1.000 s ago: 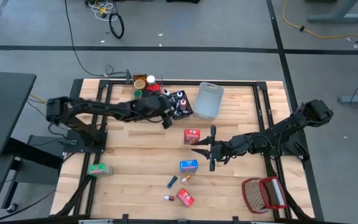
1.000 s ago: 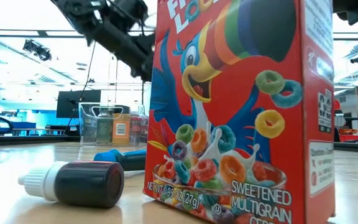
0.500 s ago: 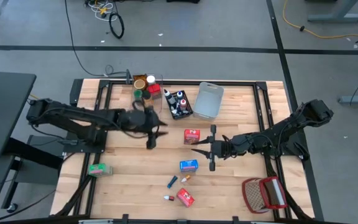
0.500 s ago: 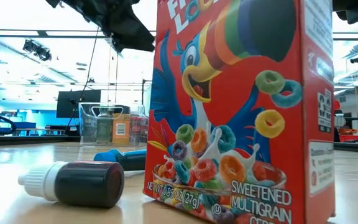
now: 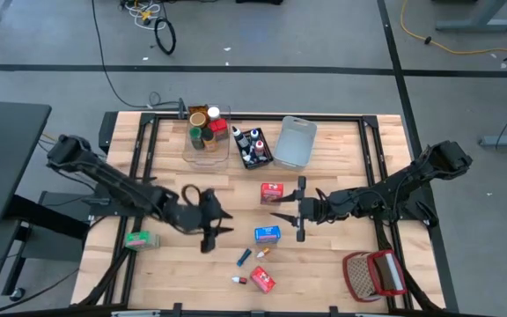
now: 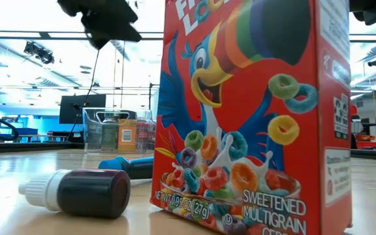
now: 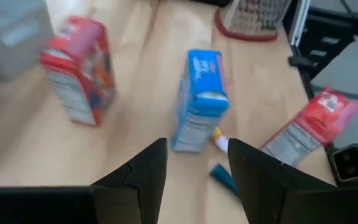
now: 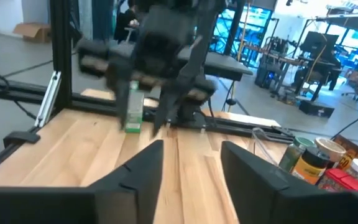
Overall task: Pick & Place Kitchen Items
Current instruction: Put the small blue food coloring bottle into the black bin
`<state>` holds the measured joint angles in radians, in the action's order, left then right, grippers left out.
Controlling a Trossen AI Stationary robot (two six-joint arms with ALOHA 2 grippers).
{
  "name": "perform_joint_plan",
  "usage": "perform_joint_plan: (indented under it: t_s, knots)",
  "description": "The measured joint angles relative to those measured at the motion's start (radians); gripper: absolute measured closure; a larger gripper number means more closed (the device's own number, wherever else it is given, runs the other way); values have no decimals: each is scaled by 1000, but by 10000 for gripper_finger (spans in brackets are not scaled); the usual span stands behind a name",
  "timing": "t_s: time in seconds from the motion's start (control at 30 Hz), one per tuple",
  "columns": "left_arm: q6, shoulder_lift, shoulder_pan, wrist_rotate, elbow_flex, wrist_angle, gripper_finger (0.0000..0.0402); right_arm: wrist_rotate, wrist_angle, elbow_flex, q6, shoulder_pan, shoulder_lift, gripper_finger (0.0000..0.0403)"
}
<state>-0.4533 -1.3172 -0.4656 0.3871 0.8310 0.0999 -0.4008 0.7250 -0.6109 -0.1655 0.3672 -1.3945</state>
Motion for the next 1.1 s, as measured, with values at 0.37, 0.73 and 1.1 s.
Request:
perform_joint_plan:
  t_s: [0.37,0.73,1.1]
  knots:
    - [-268,-306,-189,142,47,-143,221,38,107,0,-35,1,0,174]
    - [-201,-620,-202,219,220,-137,221,158,121,0,1,1,0,184]
    - [-294,-676,-150,156,234,5,221,158,96,0,0,1,0,188]
